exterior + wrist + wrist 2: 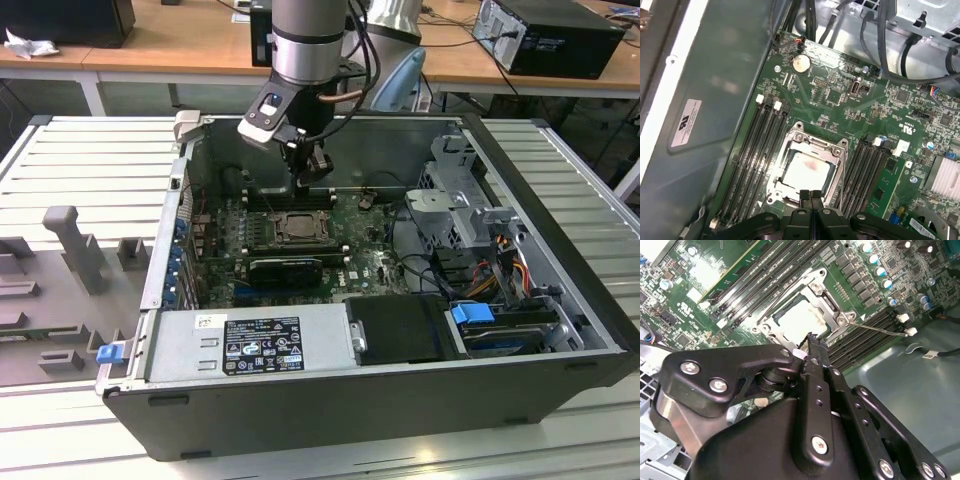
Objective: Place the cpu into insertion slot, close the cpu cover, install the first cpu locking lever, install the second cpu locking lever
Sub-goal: 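Install the first cpu locking lever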
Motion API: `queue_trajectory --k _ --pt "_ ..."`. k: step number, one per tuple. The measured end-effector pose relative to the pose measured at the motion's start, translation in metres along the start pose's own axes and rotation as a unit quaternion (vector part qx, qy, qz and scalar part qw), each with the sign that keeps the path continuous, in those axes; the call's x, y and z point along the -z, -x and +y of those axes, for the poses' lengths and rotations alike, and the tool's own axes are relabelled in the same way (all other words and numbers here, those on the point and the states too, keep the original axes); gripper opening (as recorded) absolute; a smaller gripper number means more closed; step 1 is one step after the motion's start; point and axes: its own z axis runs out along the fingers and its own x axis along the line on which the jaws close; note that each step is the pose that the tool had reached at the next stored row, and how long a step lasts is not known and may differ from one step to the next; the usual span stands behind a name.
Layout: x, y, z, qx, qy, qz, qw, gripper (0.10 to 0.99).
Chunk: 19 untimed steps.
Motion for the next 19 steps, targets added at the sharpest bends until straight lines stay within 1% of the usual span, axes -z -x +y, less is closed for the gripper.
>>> queue_trajectory --k 5,7,8,9,10,11,12,13,15,16,18,19 --pt "0.0025 0.0 0.0 0.014 0.0001 0.0 0.9999 0.106" --pt "0.0028 0.0 0.0 0.031 0.0 -0.0002 0.9995 0.106" --pt "0.0028 0.0 0.0 0.044 0.0001 -0.0003 0.999 0.106" --pt "0.0028 0.0 0.0 0.059 0.0001 -0.0003 0.9983 0.106" --pt "0.0028 0.0 0.0 0.074 0.0001 -0.0004 0.9972 0.106" --pt "0.0028 0.0 0.0 0.095 0.0002 -0.0005 0.9954 0.106" --pt "0.0028 0.0 0.0 0.111 0.0002 -0.0006 0.9939 0.106" --pt "0.0028 0.0 0.0 0.127 0.0002 -0.0007 0.9919 0.106" --pt "0.0028 0.0 0.0 0.144 0.0003 -0.0008 0.9895 0.106" --pt "0.0028 0.0 0.0 0.156 0.0003 -0.0009 0.9878 0.106" --pt "0.0028 0.0 0.0 0.172 0.0003 -0.001 0.9851 0.106" --pt "0.0028 0.0 0.0 0.182 0.0003 -0.001 0.9833 0.106"
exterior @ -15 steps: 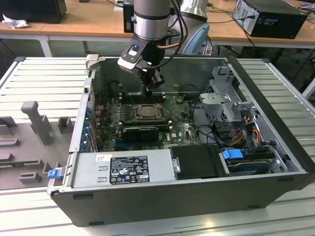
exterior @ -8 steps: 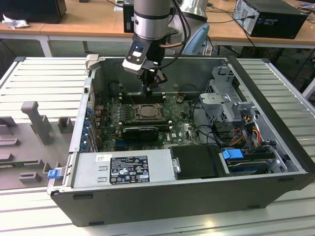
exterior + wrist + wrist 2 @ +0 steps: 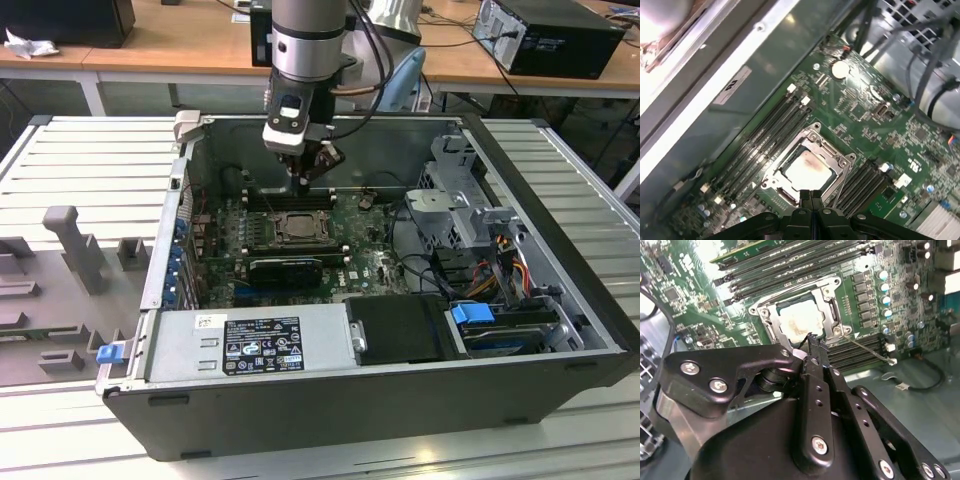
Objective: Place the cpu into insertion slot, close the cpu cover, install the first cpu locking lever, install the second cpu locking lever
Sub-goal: 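Install the first cpu locking lever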
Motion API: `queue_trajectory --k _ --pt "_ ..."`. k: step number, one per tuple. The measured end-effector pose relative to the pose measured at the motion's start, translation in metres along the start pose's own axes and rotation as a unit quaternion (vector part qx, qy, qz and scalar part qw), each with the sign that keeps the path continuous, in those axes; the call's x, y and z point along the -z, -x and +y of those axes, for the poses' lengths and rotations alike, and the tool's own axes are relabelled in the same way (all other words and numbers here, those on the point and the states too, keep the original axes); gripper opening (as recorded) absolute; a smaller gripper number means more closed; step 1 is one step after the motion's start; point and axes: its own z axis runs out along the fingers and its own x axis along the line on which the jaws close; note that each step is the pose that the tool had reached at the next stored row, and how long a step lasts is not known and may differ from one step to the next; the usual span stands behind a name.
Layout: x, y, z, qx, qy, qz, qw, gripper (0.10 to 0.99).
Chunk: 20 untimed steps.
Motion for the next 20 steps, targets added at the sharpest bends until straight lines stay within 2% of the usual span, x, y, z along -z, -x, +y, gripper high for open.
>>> queue_trajectory --k 2,6,11,14,16,18,20 --pt "0.0 0.0 0.0 0.022 0.0 -0.0001 0.9998 0.106" --pt "0.0 0.0 0.0 0.059 0.0001 -0.0003 0.9983 0.106" --pt "0.0 0.0 0.0 0.093 0.0002 -0.0005 0.9957 0.106" --pt "0.0 0.0 0.0 0.133 0.0003 -0.0007 0.9911 0.106" --pt "0.0 0.0 0.0 0.146 0.0003 -0.0008 0.9893 0.106" --pt "0.0 0.0 0.0 0.167 0.0003 -0.0009 0.9859 0.106" --pt "0.0 0.0 0.0 0.18 0.0003 -0.001 0.9836 0.106"
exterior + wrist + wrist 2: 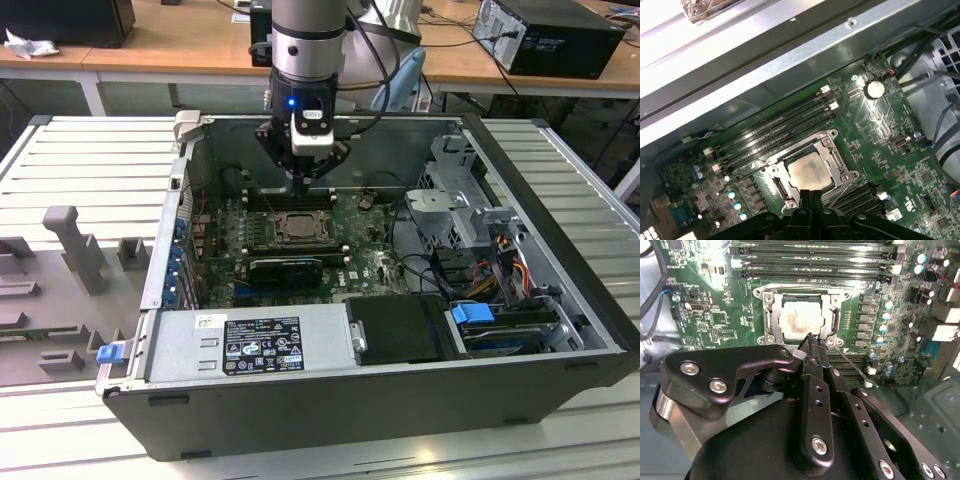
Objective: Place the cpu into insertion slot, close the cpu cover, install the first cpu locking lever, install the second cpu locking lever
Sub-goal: 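Install the first cpu locking lever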
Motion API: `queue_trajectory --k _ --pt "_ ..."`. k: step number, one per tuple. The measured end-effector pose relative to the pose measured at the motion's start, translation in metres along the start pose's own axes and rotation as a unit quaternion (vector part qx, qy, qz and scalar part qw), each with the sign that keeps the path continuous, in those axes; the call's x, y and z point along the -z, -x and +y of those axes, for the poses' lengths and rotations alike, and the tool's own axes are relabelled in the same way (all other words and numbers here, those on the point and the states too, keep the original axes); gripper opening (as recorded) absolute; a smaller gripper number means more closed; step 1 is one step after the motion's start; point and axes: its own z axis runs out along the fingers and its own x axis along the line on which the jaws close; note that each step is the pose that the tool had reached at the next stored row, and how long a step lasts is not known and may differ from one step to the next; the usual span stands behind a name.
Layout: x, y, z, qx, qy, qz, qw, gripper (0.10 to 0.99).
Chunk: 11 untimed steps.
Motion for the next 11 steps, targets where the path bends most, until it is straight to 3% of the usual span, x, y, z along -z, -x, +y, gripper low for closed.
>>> queue_trajectory --k 5,11 --pt "0.0 0.0 0.0 0.034 0.0001 -0.0002 0.9994 0.106" --pt "0.0 -0.0001 0.0001 0.08 -0.0008 -0.001 0.9968 0.106"
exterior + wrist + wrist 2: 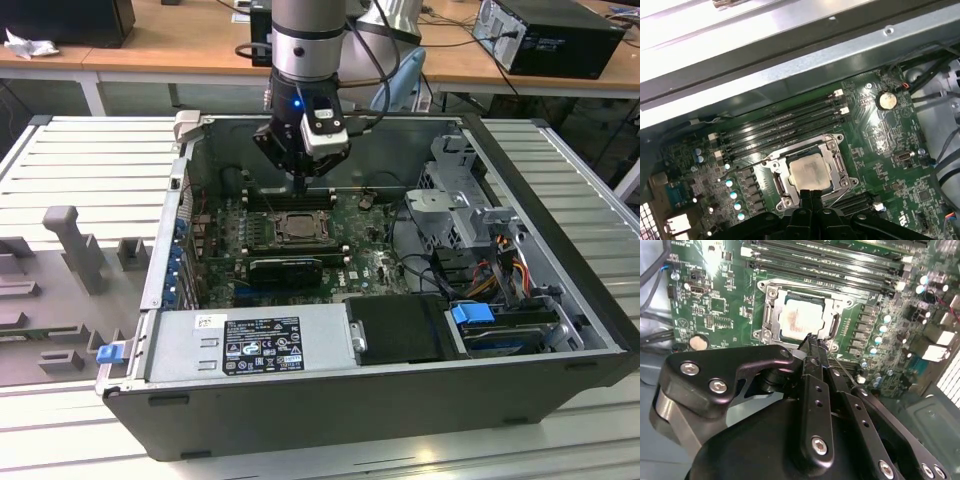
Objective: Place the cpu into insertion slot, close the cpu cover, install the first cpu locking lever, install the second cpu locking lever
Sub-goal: 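Install the first cpu locking lever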
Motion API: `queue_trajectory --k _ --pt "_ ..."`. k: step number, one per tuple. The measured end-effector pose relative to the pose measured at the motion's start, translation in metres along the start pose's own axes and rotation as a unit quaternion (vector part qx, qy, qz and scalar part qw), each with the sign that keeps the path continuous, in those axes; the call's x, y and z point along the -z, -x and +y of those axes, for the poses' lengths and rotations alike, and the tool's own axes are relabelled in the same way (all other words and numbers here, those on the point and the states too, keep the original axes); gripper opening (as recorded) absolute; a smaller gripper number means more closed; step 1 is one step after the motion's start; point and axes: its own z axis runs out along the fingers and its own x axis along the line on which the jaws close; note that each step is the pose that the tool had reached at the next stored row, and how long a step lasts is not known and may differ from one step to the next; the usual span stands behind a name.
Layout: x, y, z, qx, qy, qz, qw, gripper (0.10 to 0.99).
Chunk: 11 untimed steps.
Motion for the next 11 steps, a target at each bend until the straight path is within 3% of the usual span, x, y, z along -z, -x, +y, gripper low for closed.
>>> queue_trajectory --k 11 --pt "0.0 -0.0009 -0.0003 0.062 -0.0003 -0.0008 0.9981 0.106"
